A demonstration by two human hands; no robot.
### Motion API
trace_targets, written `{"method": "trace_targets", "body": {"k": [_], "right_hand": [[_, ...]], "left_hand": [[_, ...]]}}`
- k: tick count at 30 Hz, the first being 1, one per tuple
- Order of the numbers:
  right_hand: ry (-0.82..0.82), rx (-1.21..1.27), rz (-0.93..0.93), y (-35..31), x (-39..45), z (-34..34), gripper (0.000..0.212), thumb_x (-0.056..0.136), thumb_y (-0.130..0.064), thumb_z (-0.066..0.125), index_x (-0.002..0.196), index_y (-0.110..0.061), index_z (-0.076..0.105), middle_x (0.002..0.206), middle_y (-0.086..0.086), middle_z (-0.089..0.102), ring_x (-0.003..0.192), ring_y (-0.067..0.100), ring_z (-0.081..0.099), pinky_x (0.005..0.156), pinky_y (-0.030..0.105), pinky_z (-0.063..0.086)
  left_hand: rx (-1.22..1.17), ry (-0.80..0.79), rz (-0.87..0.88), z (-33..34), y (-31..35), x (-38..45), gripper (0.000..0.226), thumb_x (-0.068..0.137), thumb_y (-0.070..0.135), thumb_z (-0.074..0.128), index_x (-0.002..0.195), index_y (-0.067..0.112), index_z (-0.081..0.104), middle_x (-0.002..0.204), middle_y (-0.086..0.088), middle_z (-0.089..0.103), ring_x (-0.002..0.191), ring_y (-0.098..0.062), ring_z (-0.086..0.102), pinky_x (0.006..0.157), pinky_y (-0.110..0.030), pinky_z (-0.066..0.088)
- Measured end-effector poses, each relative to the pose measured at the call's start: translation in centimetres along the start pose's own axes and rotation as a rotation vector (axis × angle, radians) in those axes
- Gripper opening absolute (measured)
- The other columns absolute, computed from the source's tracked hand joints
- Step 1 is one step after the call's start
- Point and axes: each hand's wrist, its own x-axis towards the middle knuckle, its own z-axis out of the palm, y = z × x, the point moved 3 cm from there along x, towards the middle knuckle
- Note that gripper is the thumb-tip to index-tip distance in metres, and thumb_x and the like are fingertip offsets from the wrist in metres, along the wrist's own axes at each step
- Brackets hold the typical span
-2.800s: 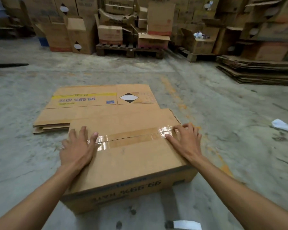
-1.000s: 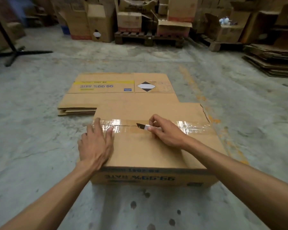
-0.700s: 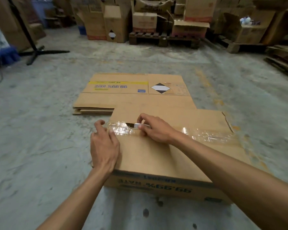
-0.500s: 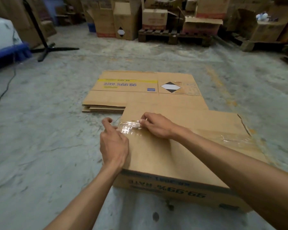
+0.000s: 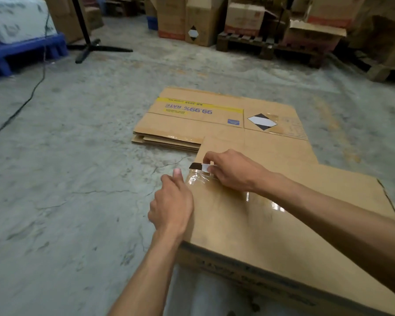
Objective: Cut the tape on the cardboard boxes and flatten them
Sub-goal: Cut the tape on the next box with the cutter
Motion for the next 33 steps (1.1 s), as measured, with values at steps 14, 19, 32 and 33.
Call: {"method": "trace_targets", "body": {"k": [14, 19, 32, 33], "right_hand": [[-0.075, -0.297, -0.113, -2.5, -0.4, -1.3, 0.021, 0.099, -0.021, 0.045, 0.107, -0.019, 0.064, 0.091, 0.016, 0.064, 0.087, 0.039, 0.061, 0.063, 0.034, 0.036], [-0.102, -0.189, -0.097, -1.9, 0.4, -1.4, 0.021, 0.094, -0.020, 0.047, 0.099, -0.017, 0.068, 0.090, 0.016, 0.068, 0.086, 0.040, 0.060, 0.066, 0.037, 0.047], [-0.124, -0.213, -0.138, -2.6, 0.4, -1.4, 0.020, 0.092, -0.014, 0.049, 0.074, -0.022, 0.046, 0.059, 0.001, 0.032, 0.065, 0.038, 0.041, 0.057, 0.033, 0.035], [-0.133, -0.233, -0.133, -2.7, 0.5, -1.4, 0.020, 0.091, -0.012, 0.051, 0.074, -0.021, 0.044, 0.059, 0.000, 0.031, 0.065, 0.036, 0.039, 0.057, 0.033, 0.034]], "left_hand": [[0.031, -0.207, -0.145, 1.3, -0.3, 1.2, 0.088, 0.097, 0.062, -0.004, 0.130, 0.006, 0.055, 0.132, -0.019, 0.056, 0.121, -0.037, 0.050, 0.100, -0.050, 0.037], [0.041, -0.209, -0.136, 1.4, -0.3, 1.4, 0.087, 0.097, 0.061, -0.004, 0.130, 0.007, 0.055, 0.131, -0.018, 0.055, 0.119, -0.036, 0.051, 0.098, -0.049, 0.038], [0.038, -0.206, -0.123, 2.0, -0.4, 1.9, 0.085, 0.098, 0.061, -0.003, 0.128, 0.008, 0.056, 0.132, -0.018, 0.055, 0.119, -0.037, 0.051, 0.095, -0.047, 0.037], [0.043, -0.203, -0.115, 2.0, -0.3, 1.9, 0.085, 0.098, 0.061, -0.002, 0.127, 0.007, 0.057, 0.131, -0.018, 0.055, 0.118, -0.037, 0.051, 0.094, -0.046, 0.037]]}}
